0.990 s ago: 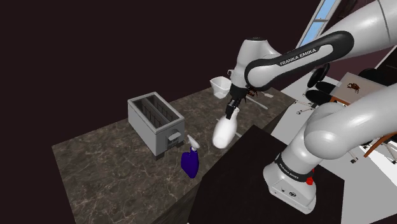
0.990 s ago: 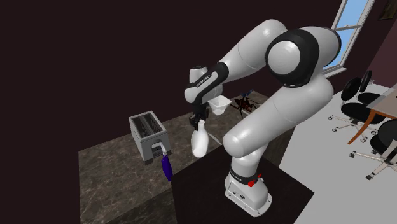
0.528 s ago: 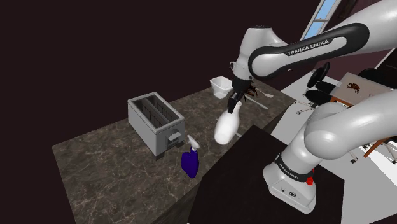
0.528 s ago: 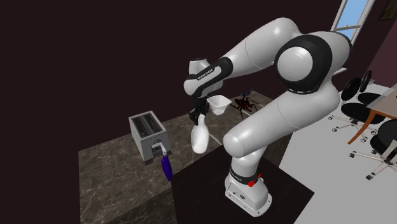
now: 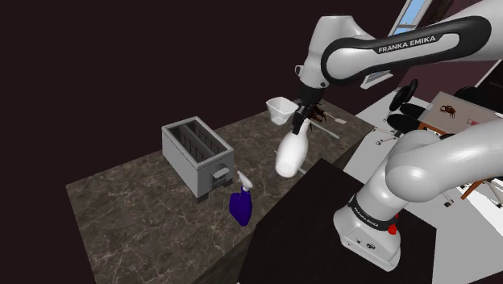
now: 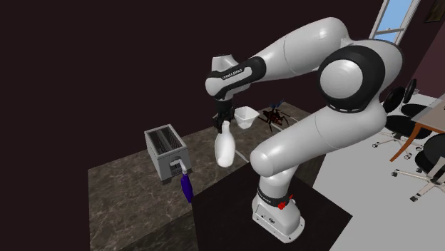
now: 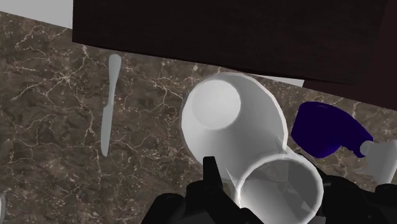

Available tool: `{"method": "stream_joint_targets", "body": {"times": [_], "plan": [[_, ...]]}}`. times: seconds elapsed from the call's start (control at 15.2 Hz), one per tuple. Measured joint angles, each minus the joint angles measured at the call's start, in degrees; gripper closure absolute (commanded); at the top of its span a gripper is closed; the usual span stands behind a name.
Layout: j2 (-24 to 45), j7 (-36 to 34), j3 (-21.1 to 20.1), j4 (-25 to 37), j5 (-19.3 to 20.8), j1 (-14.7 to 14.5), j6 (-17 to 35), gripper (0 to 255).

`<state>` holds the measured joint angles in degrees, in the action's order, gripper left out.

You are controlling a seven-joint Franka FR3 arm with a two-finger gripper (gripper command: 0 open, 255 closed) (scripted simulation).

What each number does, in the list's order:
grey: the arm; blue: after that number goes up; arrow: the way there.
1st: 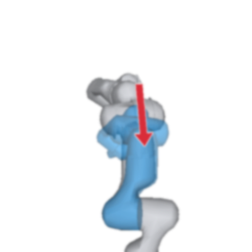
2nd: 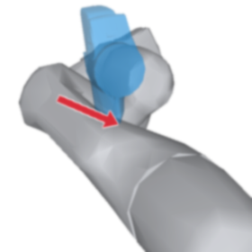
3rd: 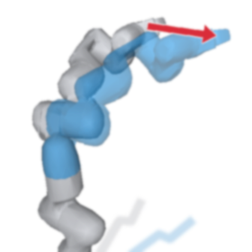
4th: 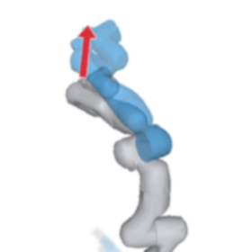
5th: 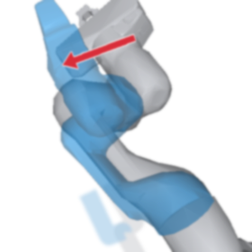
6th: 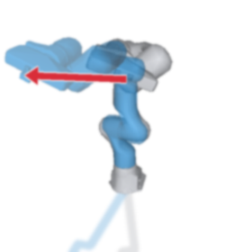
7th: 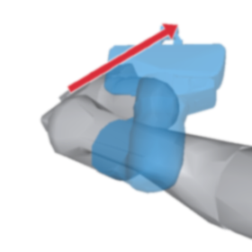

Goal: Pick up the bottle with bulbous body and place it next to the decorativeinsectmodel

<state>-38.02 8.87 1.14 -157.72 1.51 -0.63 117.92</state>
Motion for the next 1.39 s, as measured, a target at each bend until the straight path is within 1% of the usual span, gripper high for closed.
{"method": "stream_joint_targets", "body": {"times": [0.73,1.39], "plan": [[-2.98,0.13,-0.10,6.76,-0.13,-0.04,-9.75,255],[-3.49,0.26,-0.15,14.20,-0.21,-0.05,-17.70,255]]}}
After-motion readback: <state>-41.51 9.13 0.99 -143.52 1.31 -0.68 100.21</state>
